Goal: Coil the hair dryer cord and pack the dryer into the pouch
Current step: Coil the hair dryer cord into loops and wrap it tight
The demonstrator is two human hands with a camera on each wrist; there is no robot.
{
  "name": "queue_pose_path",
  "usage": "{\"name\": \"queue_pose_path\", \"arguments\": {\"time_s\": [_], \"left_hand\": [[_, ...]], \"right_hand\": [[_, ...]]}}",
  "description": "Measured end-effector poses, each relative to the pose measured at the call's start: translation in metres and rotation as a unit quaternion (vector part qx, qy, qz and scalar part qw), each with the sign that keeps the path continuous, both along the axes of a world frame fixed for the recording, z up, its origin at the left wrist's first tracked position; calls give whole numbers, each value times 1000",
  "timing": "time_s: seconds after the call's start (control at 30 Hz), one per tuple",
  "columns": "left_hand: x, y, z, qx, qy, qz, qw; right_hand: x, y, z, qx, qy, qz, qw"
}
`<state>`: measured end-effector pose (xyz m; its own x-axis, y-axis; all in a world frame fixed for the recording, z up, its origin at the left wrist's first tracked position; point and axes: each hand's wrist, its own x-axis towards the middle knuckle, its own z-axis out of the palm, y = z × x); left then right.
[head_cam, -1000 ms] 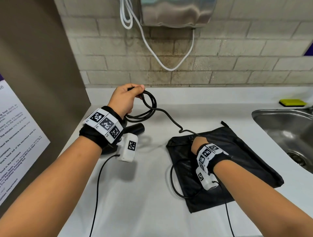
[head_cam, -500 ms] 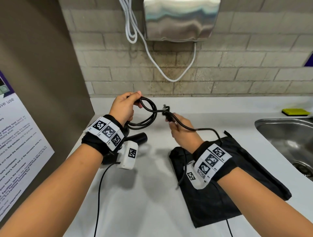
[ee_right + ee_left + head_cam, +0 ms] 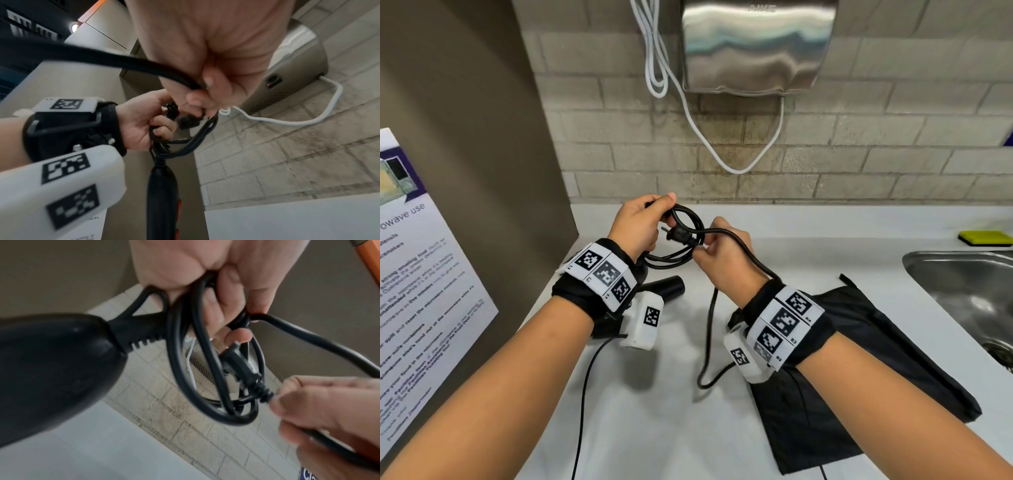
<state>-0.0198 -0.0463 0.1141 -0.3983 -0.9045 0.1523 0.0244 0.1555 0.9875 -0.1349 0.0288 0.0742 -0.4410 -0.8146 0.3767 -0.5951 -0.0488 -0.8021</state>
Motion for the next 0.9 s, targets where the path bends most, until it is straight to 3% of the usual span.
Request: {"name": "queue_pose_path", "arguments": {"time_s": [0.33, 0.53, 0.73, 0.9], "left_hand": [[3, 0, 2, 22, -17, -30, 999], [3, 0, 4, 39, -46, -43, 997], [2, 0, 6, 64, -25, -79, 995], [3, -5, 5, 37, 4, -24, 999]], "right_hand": [[13, -18, 12, -67, -32, -41, 996], [21, -21, 10, -104, -80, -37, 991], [23, -20, 14, -113, -87, -12, 990], [25, -14, 9, -100, -36, 13, 994]]}}
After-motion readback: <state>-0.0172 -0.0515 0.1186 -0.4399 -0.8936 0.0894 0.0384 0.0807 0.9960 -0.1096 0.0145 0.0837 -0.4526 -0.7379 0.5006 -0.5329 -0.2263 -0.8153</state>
